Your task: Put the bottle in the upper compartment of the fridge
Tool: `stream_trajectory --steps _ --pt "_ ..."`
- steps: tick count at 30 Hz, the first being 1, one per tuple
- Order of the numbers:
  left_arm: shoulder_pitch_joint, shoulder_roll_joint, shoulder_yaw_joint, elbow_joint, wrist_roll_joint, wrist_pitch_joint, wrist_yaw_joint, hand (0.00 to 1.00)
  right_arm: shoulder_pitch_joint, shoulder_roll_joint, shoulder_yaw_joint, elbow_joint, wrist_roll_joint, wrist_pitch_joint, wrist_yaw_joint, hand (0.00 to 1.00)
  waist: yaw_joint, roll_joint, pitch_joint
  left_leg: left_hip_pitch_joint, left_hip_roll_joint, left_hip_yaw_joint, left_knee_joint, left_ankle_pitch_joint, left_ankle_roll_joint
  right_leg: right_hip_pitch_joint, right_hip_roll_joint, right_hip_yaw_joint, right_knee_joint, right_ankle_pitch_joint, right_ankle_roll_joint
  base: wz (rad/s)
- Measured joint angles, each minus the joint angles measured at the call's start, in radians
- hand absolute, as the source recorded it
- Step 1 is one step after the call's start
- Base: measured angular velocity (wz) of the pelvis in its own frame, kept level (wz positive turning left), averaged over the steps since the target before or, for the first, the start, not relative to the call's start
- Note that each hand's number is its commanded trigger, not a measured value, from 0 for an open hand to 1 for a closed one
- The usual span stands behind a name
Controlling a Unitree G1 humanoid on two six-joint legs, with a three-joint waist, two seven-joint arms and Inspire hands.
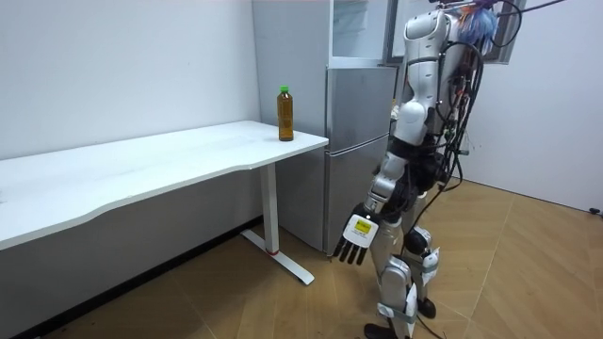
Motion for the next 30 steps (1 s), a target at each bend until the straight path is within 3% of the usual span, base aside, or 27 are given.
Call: stream_trajectory --steps 4,5,6,8,9,21,30 --pt "-0.007 0.0 -0.001 -0.005 0.002 0.008 -0.02 0.0 0.022 0.001 0.0 -0.258 -0.025 0.007 0.019 0.0 -0.005 -0.011 0.0007 0.014 -0.002 0.002 0.0 0.0 0.0 0.012 0.0 0.011 -0.004 0.0 0.0 -0.04" --pt "-0.009 0.0 0.0 -0.005 0.001 0.009 -0.022 0.0 0.026 0.001 0.0 -0.328 -0.032 0.015 0.025 0.0 -0.001 -0.024 0.0056 0.02 -0.001 0.006 0.0 0.0 0.0 0.012 0.0 0.019 -0.006 0.0 0.0 -0.1" --pt "-0.009 0.002 0.001 -0.004 -0.004 0.01 -0.02 0.0 0.03 0.0 0.002 -0.379 -0.038 0.058 0.031 0.0 0.0 -0.028 0.0037 0.02 0.0 0.008 -0.001 0.0 0.0 0.014 0.002 0.022 -0.004 0.0 0.0 -0.1" --pt "-0.008 0.006 0.001 0.0 -0.029 0.011 -0.016 0.0 0.057 0.0 0.008 -0.449 -0.058 0.077 0.033 0.0 0.002 -0.04 0.0086 0.017 0.001 0.01 -0.006 0.0 0.0 0.008 0.004 0.029 -0.003 0.0 0.0 -0.06" --pt "-0.009 0.007 0.002 0.0 -0.04 0.016 -0.015 0.0 0.071 0.0 0.014 -0.516 -0.08 0.091 0.035 0.0 -0.003 -0.042 0.0072 0.012 0.002 0.012 -0.008 0.0 0.0 -0.002 0.004 0.031 0.001 0.001 -0.002 -0.1" --pt "-0.007 0.011 -0.001 -0.001 -0.037 0.029 -0.025 0.0 0.103 -0.056 -0.015 -0.817 -0.179 0.222 0.151 0.0 -0.015 -0.026 -0.0017 0.002 0.008 0.028 -0.011 0.0 -0.001 -0.031 0.009 0.038 0.018 0.004 -0.006 -0.06" --pt "-0.002 0.012 0.001 0.002 -0.037 0.004 -0.037 0.0 0.103 -0.089 -0.048 -1.077 -0.233 0.294 0.314 0.0 -0.001 -0.035 0.0038 0.016 0.011 0.052 -0.019 0.0 -0.001 -0.037 0.012 0.06 0.029 0.005 -0.008 -0.1"
